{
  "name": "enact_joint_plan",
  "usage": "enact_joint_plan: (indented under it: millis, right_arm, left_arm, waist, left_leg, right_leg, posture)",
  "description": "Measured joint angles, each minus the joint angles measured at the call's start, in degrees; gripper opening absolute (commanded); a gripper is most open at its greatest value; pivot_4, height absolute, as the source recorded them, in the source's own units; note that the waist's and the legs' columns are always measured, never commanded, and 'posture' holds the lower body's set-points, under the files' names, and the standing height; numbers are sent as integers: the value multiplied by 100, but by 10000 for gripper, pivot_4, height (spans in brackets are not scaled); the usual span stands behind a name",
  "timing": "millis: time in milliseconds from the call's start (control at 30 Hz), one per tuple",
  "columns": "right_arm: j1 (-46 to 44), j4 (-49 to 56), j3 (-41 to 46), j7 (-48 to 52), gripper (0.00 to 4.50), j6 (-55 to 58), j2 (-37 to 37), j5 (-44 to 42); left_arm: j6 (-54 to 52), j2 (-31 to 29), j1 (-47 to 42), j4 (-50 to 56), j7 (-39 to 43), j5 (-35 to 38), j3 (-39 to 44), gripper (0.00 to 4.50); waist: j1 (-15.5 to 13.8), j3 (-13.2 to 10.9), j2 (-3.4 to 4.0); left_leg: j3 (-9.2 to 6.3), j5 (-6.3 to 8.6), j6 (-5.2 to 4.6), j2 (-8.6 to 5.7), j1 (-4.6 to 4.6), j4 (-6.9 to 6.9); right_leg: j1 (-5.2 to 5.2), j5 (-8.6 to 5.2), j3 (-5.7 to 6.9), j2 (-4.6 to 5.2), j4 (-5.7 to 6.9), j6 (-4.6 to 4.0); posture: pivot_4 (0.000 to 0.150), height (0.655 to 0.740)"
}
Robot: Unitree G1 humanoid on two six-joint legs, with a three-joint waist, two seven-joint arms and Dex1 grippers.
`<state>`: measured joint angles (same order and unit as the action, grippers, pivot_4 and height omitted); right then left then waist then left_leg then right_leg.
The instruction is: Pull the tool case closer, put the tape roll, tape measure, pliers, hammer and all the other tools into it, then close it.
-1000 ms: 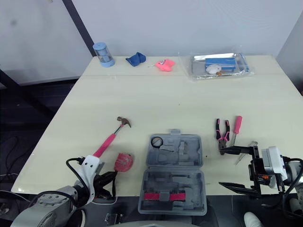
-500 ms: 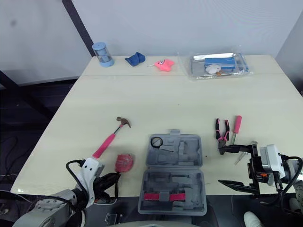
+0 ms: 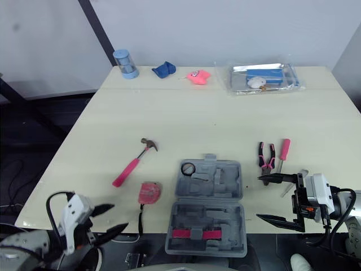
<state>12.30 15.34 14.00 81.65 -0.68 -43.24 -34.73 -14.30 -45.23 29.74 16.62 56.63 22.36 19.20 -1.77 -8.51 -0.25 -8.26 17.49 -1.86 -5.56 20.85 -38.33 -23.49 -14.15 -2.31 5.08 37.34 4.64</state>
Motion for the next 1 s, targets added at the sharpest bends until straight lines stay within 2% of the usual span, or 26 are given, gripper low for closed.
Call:
enact_joint_plan:
  millis: [167, 267, 367, 433, 733, 1000]
  right_arm:
    - [-75, 9, -25, -112, 45000, -27, 43, 65]
    - [-63, 24, -21, -154, 45000, -67, 49, 84]
    - [-85, 59, -45, -239, 45000, -88, 66, 114]
    - [-68, 80, -42, -268, 45000, -90, 69, 119]
    - [-106, 177, -63, -427, 45000, -88, 77, 127]
    - [-145, 186, -72, -467, 45000, -82, 77, 127]
  left_arm:
    - [1295, -602, -1148, -1198, 1243, -346, -551, 44163]
    - [1873, -678, -1707, -1830, 1793, -490, -893, 44163]
    - [2788, -686, -2931, -3123, 2536, -847, -1551, 44163]
    - [3151, -650, -3403, -3639, 2806, -997, -1793, 44163]
    - [3957, -15, -4991, -5198, 3237, -1198, -2790, 44163]
    - [4439, 53, -5458, -5673, 3260, -1199, -3354, 44163]
  waist:
    - [25, -1, 1]
    - [82, 0, 6]
    - [91, -1, 5]
    - [97, -1, 4]
    - [117, -1, 2]
    - [117, -1, 2]
  left_leg:
    - [0, -12, 20, -2, 4, 4]
    - [0, -11, 19, -2, 2, 13]
    - [-6, -12, 20, -2, 3, 11]
    - [-5, -12, 19, -3, 5, 10]
    - [-4, -13, 18, -4, 7, 2]
    - [-3, -13, 17, -4, 4, 0]
  right_leg:
    - [-2, 6, -1, -4, -11, 7]
    - [-1, 7, -3, -4, -25, 7]
    - [-2, 9, 5, -6, -24, 6]
    - [-2, 9, 3, -7, -25, 6]
    - [-4, 9, 0, -16, -20, 7]
    - [-5, 9, -3, -34, -13, 7]
  posture:
    - [1500, 7400]
    - [1500, 7400]
    - [1500, 7400]
    - [1500, 7400]
    - [1500, 7400]
    - [1500, 7400]
